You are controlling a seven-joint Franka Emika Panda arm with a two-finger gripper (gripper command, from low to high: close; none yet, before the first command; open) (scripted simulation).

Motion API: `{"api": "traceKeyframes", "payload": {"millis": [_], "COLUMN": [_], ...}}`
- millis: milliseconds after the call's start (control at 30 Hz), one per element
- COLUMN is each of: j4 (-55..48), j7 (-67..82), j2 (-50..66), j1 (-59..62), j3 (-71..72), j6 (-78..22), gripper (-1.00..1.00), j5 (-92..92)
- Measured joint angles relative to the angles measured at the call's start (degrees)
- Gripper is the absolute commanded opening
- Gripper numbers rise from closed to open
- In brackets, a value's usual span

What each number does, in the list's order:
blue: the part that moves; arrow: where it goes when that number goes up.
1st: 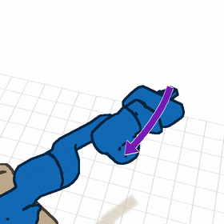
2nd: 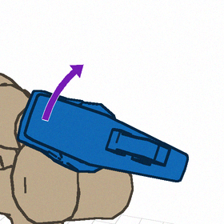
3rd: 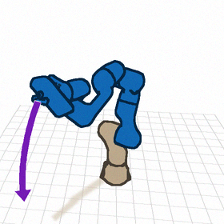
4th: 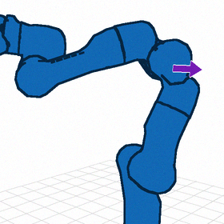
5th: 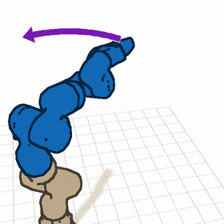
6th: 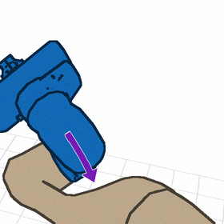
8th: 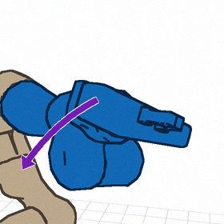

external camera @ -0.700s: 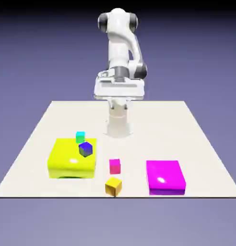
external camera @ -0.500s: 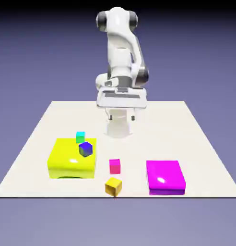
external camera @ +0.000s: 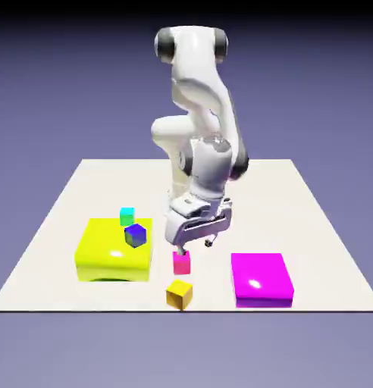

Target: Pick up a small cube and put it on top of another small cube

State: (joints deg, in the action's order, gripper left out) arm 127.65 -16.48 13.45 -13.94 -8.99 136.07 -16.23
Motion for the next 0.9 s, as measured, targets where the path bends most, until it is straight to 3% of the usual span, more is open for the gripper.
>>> {"api": "traceKeyframes", "payload": {"millis": [267,400,433,600,900], "j4": [-10.95,-9.47,-9.31,-10.78,5.94], "j7": [8.53,7.26,7.12,8.47,-12.97], "j2": [15.14,20.93,21.58,15.79,-2.61], "j1": [-4.35,-2.95,-2.79,-4.19,4.66], "j3": [-2.95,-3.63,-3.71,-3.03,2.76], "j6": [-12.45,-4.99,-4.15,-11.65,-19.88], "gripper": [0.00,0.00,-1.00,-1.00,-1.00], "j5": [-5.33,-6.52,-6.65,-5.30,5.61]}}
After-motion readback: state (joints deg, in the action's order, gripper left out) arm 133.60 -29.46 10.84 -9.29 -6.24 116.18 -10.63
